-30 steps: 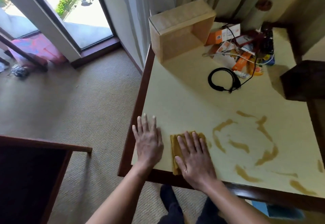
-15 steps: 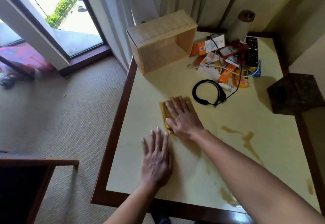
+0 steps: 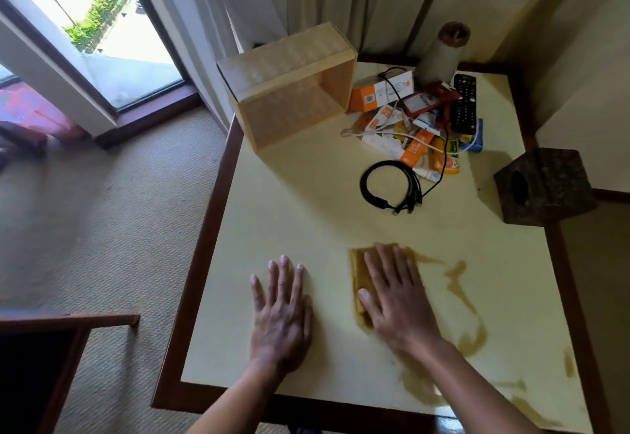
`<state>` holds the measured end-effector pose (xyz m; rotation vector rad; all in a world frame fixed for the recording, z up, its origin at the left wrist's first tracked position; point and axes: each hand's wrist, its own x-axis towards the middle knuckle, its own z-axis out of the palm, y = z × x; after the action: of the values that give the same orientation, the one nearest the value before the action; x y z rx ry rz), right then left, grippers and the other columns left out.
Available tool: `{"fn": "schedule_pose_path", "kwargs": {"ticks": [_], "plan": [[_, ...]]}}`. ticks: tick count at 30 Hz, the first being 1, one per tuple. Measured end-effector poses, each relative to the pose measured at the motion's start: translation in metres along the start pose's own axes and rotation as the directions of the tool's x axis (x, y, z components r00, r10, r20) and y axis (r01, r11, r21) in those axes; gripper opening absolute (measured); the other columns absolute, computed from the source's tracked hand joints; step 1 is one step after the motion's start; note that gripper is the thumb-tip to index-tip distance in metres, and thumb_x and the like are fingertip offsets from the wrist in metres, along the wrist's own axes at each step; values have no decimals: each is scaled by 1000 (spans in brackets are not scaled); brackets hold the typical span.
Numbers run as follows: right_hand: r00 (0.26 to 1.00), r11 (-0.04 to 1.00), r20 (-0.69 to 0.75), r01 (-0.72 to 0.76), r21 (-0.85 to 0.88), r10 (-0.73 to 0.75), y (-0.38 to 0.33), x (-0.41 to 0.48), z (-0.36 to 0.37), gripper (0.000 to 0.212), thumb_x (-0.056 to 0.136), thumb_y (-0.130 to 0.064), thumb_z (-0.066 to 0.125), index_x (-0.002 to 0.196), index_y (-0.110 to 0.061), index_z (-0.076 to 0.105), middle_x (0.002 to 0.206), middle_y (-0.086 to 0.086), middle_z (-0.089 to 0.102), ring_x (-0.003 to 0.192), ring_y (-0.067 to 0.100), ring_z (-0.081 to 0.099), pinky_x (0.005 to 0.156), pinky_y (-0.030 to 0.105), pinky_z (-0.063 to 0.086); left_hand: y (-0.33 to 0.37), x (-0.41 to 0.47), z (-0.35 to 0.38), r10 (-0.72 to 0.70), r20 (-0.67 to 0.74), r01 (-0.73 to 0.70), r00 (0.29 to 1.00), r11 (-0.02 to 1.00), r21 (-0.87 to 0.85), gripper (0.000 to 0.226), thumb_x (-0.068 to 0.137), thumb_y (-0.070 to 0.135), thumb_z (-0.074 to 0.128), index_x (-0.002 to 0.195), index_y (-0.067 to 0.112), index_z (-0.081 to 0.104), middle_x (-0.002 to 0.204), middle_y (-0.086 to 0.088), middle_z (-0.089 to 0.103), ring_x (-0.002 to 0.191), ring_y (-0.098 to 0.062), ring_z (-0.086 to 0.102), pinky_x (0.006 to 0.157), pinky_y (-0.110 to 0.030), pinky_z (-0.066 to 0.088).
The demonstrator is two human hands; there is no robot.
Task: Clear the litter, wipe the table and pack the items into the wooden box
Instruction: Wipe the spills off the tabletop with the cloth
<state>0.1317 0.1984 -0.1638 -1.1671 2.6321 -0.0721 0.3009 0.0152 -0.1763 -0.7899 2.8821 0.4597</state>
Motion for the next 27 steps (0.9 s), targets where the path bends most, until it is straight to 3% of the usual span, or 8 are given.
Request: {"fn": "schedule_pose_path", "kwargs": {"ticks": [6, 10, 12, 14, 17, 21, 24, 27], "plan": [[937, 938, -57, -343, 54, 346, 7, 44, -13, 74, 101, -57, 16, 162, -16, 9, 169, 15, 3, 155, 39, 0, 125, 56, 6, 1, 0, 0, -6, -14, 6, 1000, 1000, -5, 64, 104, 40, 26, 163, 15, 19, 171, -13, 2, 159, -29, -8, 124, -62, 4], [982, 979, -42, -179, 96, 184, -36, 27, -11, 71, 102, -56, 21, 162, -19, 13, 169, 13, 2, 156, 37, 1, 126, 53, 3, 1, 0, 0, 5, -29, -5, 1000, 1000, 8, 63, 105, 39, 27, 163, 15, 21, 171, -13, 3, 159, -29, -7, 124, -61, 2], [966, 964, -141, -187, 190, 216, -30, 36, -25, 58, 103, -49, 34, 153, -21, 41, 163, 11, 31, 149, 36, 26, 120, 50, 25, 1, 0, 0, 1, -17, 0, 1000, 1000, 9, 63, 105, 40, 26, 163, 16, 18, 171, -12, 0, 158, -28, -10, 124, -61, 2], [923, 951, -267, -220, 217, 275, -14, 60, -40, 42, 101, -36, 49, 139, -20, 58, 145, 8, 53, 130, 30, 43, 102, 45, 42, 1, 0, 0, -5, -16, 6, 1000, 1000, 8, 63, 105, 40, 25, 164, 17, 16, 171, -11, -2, 158, -28, -11, 125, -62, 2], [940, 967, -227, -244, 75, 254, 8, 105, -61, 40, 97, -26, 55, 136, -16, 56, 136, 7, 54, 123, 30, 46, 97, 44, 44, 0, 0, 1, 5, -20, -5, 1000, 1000, 4, 64, 105, 41, 26, 164, 17, 15, 172, -12, -2, 158, -29, -9, 124, -62, 3], [985, 981, -125, -136, -139, 118, 24, 135, -74, 33, 99, -20, 52, 131, -12, 56, 129, 10, 60, 118, 32, 53, 95, 44, 44, -1, -1, -1, 17, -20, -17, 1000, 1000, 23, 68, 104, 43, 24, 164, 18, 6, 171, -12, -6, 158, -30, -12, 124, -63, 3], [990, 995, -116, -88, -45, 82, 29, 136, -84, 33, 103, -21, 50, 134, -11, 52, 128, 11, 60, 116, 31, 55, 86, 41, 47, 0, -1, 0, 19, -21, -19, 1000, 1000, 24, 69, 102, 42, 27, 164, 17, 8, 172, -13, -4, 158, -31, -10, 124, -63, 6], [971, 977, -193, -106, 187, 142, 30, 134, -108, 27, 104, -25, 48, 128, -13, 54, 121, 7, 58, 110, 27, 56, 79, 40, 48, -1, -1, 1, 29, -36, -28, 999, 999, 29, 70, 101, 42, 29, 164, 16, 11, 172, -13, -1, 158, -32, -7, 123, -63, 7]]}}
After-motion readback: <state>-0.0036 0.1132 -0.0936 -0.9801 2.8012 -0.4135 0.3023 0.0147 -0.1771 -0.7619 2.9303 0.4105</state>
